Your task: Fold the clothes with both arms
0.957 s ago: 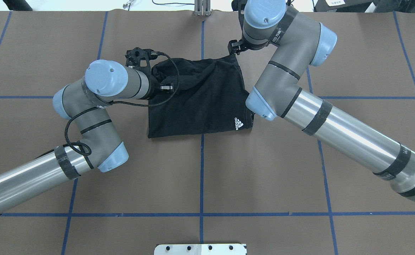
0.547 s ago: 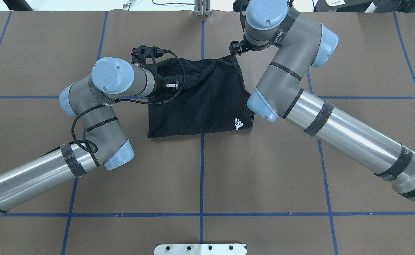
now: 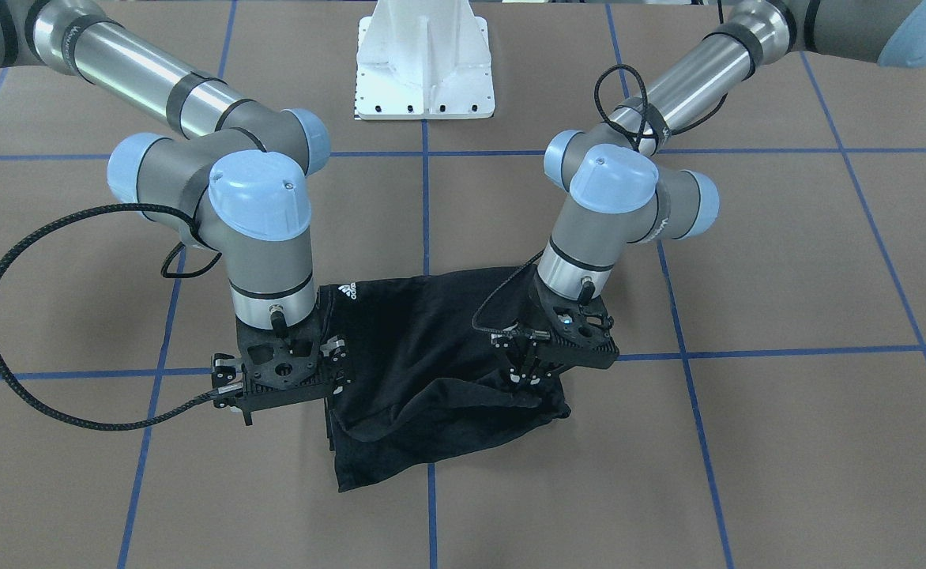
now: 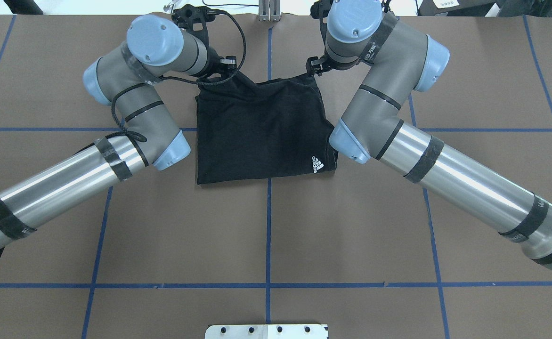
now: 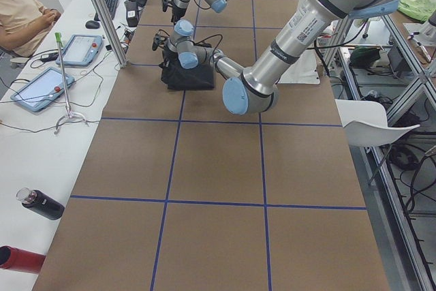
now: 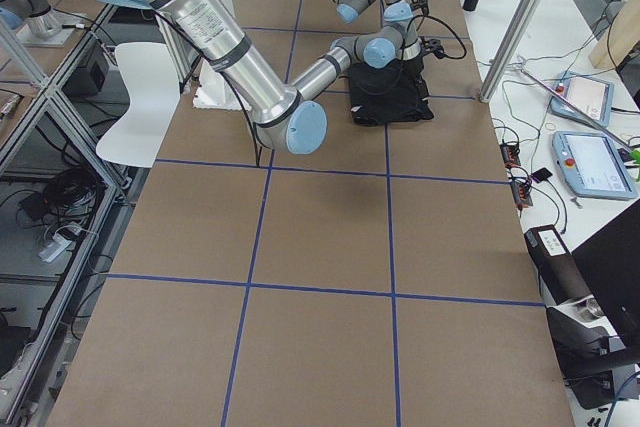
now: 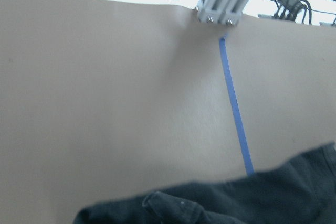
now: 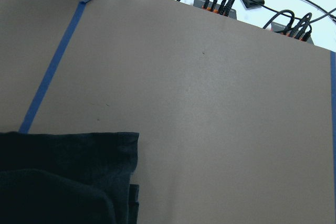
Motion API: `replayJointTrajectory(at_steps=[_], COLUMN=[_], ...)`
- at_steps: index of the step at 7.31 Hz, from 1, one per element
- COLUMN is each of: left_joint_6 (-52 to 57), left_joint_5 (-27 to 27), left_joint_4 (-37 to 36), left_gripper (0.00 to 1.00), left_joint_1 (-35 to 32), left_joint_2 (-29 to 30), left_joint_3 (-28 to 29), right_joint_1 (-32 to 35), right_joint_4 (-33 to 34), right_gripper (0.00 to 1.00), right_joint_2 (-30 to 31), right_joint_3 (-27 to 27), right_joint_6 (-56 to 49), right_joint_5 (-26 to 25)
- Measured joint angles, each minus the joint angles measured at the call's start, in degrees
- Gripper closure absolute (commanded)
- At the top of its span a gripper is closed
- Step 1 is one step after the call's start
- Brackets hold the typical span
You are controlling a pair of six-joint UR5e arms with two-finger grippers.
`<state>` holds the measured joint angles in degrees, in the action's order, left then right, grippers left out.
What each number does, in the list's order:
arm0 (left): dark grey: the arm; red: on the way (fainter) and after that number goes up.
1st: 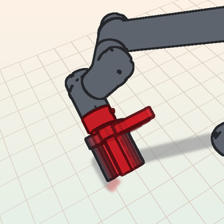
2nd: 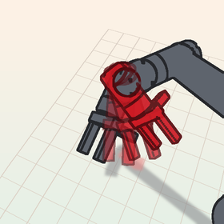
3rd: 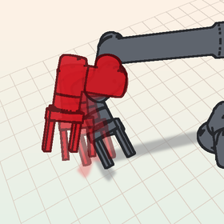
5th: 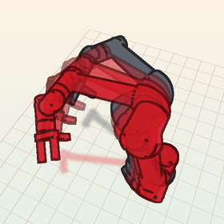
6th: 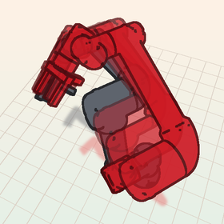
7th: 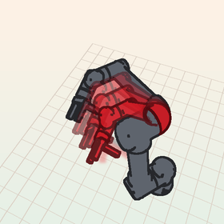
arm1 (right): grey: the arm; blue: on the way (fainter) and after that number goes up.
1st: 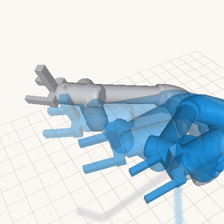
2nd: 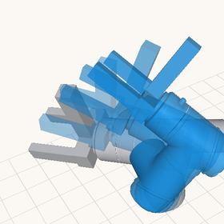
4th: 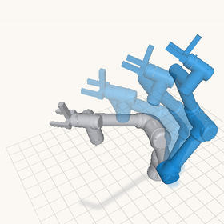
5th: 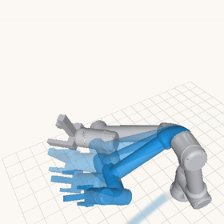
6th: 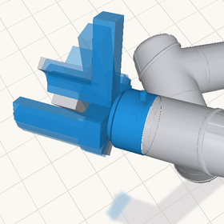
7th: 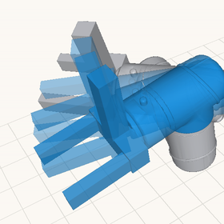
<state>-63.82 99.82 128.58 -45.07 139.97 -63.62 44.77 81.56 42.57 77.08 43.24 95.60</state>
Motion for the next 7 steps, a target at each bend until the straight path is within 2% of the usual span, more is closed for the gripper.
replayJointTrajectory(at_steps=[1, 2, 4, 5, 6, 7], left_joint_6=[0.5, 0.4, 1.3, 3.3, 6.8, 11.7], left_joint_5=[-0.1, -0.3, -0.1, 1.1, 3.9, 6.2], left_joint_4=[0.1, 0.1, -0.1, -0.9, -3.8, -8.9], left_gripper=[0.20, 0.00, 0.00, 0.00, 0.00, 0.00], left_joint_1=[-1.3, -2.0, -2.7, -3.4, -4.3, -5.1], left_joint_2=[2.0, 3.3, 4.3, 3.9, 1.5, -3.4], left_joint_3=[3.9, 6.4, 7.6, 6.4, 1.7, -7.0], right_joint_1=[-0.1, -0.3, -0.3, 0.1, 1.6, 3.8], right_joint_4=[0.0, -0.1, 0.0, 0.1, 0.2, 0.3], right_gripper=[0.00, 0.00, 0.00, 0.00, 0.00, 0.00], right_joint_2=[0.1, 0.2, 0.3, 0.3, 0.6, 2.1], right_joint_3=[0.0, 0.1, 0.1, 0.1, 0.1, 1.0], right_joint_6=[0.0, 0.1, 0.0, 0.0, -0.1, -0.1], right_joint_5=[-0.1, -0.2, 0.0, 0.9, 4.0, 8.0])
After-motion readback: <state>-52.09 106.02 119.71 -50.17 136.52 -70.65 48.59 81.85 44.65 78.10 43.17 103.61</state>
